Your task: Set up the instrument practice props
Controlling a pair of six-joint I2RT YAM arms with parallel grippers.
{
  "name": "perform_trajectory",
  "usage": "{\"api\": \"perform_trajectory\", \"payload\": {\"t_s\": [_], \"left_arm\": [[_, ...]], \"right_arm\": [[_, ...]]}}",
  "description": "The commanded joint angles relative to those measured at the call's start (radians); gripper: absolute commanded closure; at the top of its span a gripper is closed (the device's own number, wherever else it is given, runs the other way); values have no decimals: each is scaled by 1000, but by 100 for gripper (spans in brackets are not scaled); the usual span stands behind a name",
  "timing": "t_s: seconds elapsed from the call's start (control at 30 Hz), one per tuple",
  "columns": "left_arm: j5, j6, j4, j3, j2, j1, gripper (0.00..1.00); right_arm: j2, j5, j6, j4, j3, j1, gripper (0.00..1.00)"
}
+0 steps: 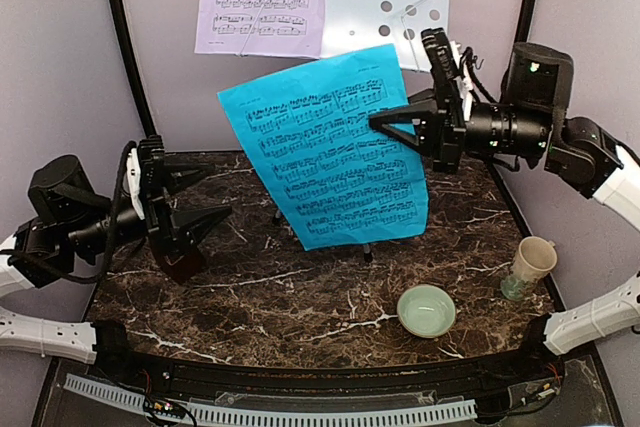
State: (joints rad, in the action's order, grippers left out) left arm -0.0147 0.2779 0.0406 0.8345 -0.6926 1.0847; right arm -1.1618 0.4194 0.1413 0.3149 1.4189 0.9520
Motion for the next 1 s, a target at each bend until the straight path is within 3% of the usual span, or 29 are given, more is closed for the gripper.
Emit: {"api": "perform_trajectory", "payload": {"t_s": [0.0,0.2,0.4,0.57,0.7,0.97], "left_arm": [[85,-70,-161,17,-109,0,23],[257,-98,-266,96,-244,1,21],[243,-93,-300,147,-277,0,22],[194,-115,-263,110,-198,-51,22],[308,-197,-277,106,-198,-131,21],[495,-207,-321,254,-356,-132,29]], "right_arm": [[20,109,-112,-198,-30,-26,100],[60,149,-165,-281,-57,-53,100],[91,220,-213,-331,-80,-99,100],[115,238,-214,-320,-83,-125,100],[116,249,-220,-340,-95,-127,100],[109,245,-256,-426,-115,-142,100]]}}
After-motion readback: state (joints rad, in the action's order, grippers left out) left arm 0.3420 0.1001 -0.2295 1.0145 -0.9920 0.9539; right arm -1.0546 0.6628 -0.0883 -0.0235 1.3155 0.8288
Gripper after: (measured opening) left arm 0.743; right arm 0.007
